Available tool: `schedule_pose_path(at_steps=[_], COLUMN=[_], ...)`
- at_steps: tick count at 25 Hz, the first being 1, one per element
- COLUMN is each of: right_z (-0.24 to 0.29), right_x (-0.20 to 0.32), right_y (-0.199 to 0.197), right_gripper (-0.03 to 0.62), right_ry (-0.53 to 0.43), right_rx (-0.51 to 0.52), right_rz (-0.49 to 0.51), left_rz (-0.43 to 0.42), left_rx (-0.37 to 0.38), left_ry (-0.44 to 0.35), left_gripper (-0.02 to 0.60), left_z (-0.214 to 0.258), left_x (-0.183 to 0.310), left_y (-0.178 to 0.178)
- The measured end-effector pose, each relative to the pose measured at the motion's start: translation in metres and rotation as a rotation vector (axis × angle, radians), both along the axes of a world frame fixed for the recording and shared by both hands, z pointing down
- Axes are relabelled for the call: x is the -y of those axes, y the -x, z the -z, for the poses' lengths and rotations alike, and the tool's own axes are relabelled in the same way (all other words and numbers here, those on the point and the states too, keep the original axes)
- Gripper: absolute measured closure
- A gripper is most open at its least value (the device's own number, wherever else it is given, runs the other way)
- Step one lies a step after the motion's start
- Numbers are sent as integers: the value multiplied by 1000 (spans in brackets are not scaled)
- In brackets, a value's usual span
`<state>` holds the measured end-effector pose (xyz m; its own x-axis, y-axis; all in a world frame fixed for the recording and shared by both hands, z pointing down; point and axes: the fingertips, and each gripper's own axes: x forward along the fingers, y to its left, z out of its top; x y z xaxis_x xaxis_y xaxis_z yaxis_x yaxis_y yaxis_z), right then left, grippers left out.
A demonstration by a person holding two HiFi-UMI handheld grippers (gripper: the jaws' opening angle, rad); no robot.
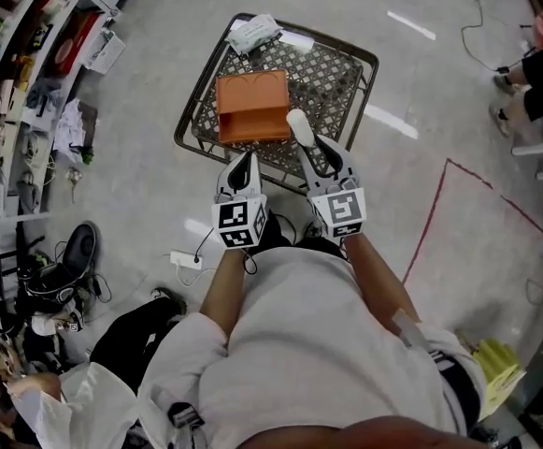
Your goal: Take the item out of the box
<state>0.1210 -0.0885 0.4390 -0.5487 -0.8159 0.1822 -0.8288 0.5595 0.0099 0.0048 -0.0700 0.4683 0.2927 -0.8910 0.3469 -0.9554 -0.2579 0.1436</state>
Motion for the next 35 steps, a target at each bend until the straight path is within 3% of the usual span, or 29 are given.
schedule_pose_path(at_steps=[12,19,27,35], right_z=[83,113,142,139], right_x=[-28,-39,-36,-29], right_y=[-16,-18,-31,-31], right_gripper=[477,477,477,477], right_ry=[-182,-235,-262,-282], right_rx=[66,100,116,94], right_rz=[45,58,37,37], left_rz=[47,54,25,38], left_rx=[47,1,38,14], left_ry=[-218,-258,-331,-351], left_gripper=[572,572,572,572], left_z=[91,110,142,152], left_x=[-23,-31,-29,-25], left_y=[-15,-21,-34,-30])
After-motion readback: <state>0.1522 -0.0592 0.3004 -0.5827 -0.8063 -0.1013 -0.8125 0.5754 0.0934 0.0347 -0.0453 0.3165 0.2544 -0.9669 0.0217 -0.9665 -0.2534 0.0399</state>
